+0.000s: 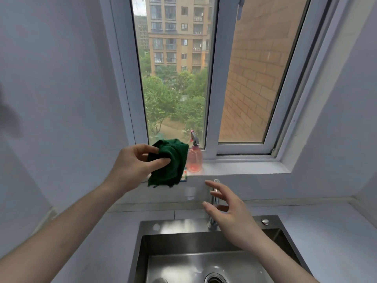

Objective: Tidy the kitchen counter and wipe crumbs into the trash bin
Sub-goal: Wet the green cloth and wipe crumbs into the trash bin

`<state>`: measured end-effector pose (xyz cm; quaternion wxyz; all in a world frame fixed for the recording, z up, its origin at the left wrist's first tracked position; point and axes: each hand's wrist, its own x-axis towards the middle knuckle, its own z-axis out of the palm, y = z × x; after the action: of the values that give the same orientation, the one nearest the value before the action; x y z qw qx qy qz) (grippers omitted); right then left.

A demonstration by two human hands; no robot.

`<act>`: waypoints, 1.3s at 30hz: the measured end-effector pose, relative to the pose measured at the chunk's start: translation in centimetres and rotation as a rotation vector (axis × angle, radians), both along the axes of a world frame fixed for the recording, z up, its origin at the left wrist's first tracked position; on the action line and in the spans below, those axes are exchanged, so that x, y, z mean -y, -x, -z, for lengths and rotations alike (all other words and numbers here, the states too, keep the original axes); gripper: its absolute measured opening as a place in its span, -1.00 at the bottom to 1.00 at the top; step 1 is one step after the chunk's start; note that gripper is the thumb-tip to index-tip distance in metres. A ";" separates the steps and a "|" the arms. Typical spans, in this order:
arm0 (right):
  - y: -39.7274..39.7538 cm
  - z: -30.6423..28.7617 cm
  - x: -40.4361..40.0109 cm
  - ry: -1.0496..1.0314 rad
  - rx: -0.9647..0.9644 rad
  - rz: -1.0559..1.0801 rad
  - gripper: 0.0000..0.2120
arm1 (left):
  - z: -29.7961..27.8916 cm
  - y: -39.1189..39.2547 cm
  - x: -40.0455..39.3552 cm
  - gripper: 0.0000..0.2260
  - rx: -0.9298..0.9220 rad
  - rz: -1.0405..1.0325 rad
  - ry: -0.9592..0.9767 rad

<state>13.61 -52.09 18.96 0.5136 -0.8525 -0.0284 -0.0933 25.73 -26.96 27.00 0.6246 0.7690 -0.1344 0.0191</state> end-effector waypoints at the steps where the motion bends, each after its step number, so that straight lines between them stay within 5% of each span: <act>1: 0.2 -0.2 -0.4 -0.047 -0.009 -0.004 -0.51 | -0.2 1.4 0.2 -0.67 -0.028 0.029 0.043; 5: 1.2 -1.0 -1.4 -0.288 -0.047 -0.101 -0.44 | 0.5 5.8 1.4 -0.74 -0.211 0.216 0.178; 10: 4.4 -0.1 -0.3 -0.605 -0.118 -0.099 -0.76 | 3.7 9.0 3.7 -0.74 -0.407 0.262 0.231; 16: 9.1 2.6 3.0 -0.625 -0.221 0.003 -0.69 | 8.4 11.3 7.0 -0.64 -0.454 0.374 0.076; 22: 14.3 5.3 6.2 -0.522 -0.279 0.172 -0.70 | 12.1 13.0 10.2 -0.40 -0.483 0.712 -0.099; 29: 19.8 7.9 9.0 -0.474 -0.427 0.231 -0.52 | 15.0 17.7 15.3 -0.81 -0.149 0.746 -0.374; 33: 22.9 8.8 10.6 -0.590 -0.479 0.135 -0.56 | 16.5 20.9 16.8 -0.84 -0.105 0.721 -0.350; 39: 27.4 11.2 11.8 -0.366 -0.405 0.181 -0.71 | 19.4 26.6 16.9 -0.76 -0.155 0.642 -0.390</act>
<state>-13.74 -63.88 7.73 0.6437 -0.7460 0.1683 0.0296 -0.82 -43.82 7.58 0.4490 0.7914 -0.3219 -0.2616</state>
